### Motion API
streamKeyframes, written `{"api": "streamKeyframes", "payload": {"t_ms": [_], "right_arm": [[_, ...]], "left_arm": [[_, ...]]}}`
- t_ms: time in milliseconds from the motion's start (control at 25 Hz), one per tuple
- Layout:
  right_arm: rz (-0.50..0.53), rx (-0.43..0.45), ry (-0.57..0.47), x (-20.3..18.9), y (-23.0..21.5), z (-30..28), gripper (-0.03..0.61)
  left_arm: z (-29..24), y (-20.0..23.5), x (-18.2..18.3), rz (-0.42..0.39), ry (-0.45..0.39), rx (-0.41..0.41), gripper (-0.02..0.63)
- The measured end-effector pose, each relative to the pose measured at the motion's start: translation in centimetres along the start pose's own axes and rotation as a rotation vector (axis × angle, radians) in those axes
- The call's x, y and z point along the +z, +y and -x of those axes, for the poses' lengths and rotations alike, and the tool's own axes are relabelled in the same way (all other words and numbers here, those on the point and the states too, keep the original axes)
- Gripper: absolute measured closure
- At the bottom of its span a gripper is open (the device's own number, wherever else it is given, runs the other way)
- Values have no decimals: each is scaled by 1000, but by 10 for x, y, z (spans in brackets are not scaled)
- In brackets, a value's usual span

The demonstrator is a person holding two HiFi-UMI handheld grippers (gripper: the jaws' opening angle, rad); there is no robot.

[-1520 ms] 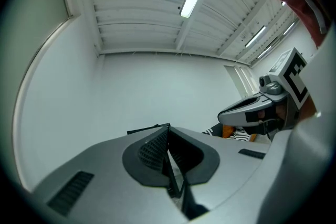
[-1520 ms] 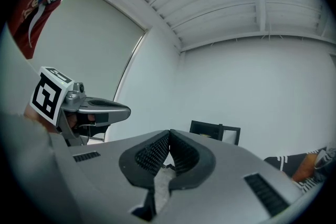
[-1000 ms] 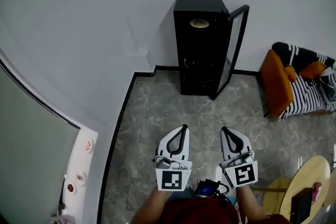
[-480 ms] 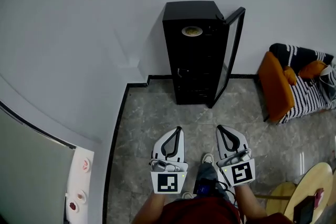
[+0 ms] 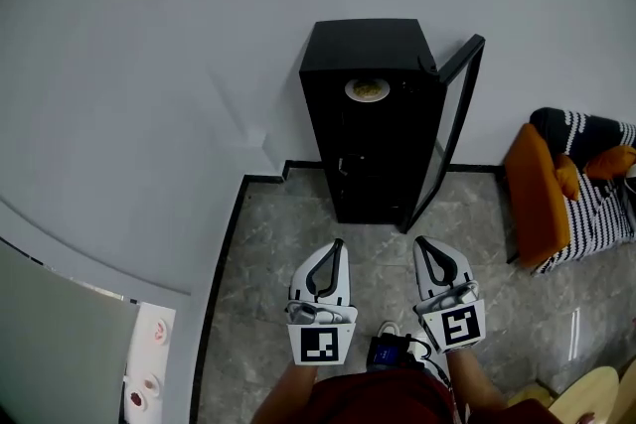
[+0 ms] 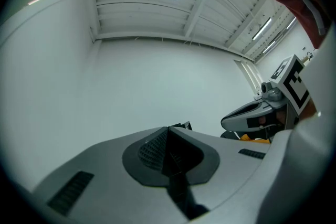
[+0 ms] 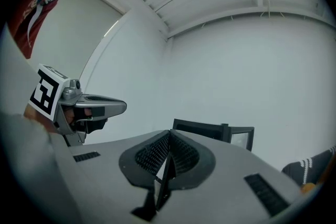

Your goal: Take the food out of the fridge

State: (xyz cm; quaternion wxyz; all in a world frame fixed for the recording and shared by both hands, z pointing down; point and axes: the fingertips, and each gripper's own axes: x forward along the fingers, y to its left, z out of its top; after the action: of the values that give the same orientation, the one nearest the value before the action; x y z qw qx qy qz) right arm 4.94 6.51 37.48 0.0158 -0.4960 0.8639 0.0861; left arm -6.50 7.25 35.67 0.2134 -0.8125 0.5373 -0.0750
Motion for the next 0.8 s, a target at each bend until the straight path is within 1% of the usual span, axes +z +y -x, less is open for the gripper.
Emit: {"api": "streamKeyframes", "payload": {"t_ms": [40, 80, 120, 160, 200, 240, 280, 400, 560, 800], "right_arm": [[3, 6, -5, -1, -10, -10, 557], [7, 14, -12, -2, -18, -19, 557], [10, 21, -18, -3, -25, -28, 557], [10, 27, -21, -4, -33, -35, 557], [10, 32, -20, -6, -40, -42, 557], [10, 34, -17, -9, -48, -49, 557], [9, 33, -12, -11, -56, -54, 557], [4, 17, -4, -18, -76, -71, 557], [15, -1, -7, -26, -92, -102, 557], [29, -50, 14, -37, -109, -163, 557]], "left_arm": [[-14, 1, -1, 6, 2, 4, 598], [-27, 3, -3, 33, -3, 16, 598], [-40, 4, -5, 80, -12, 37, 600], [-52, 6, -8, 105, -17, 50, 600], [-64, 6, -9, 75, -12, 43, 600], [-76, 6, -11, 28, -3, 28, 598], [-87, 5, -13, 4, 3, 18, 598], [-114, 4, -20, 13, 7, 8, 598], [-146, 10, -35, 21, 1, -22, 600], [-198, 35, -68, 66, -3, -66, 600]]}}
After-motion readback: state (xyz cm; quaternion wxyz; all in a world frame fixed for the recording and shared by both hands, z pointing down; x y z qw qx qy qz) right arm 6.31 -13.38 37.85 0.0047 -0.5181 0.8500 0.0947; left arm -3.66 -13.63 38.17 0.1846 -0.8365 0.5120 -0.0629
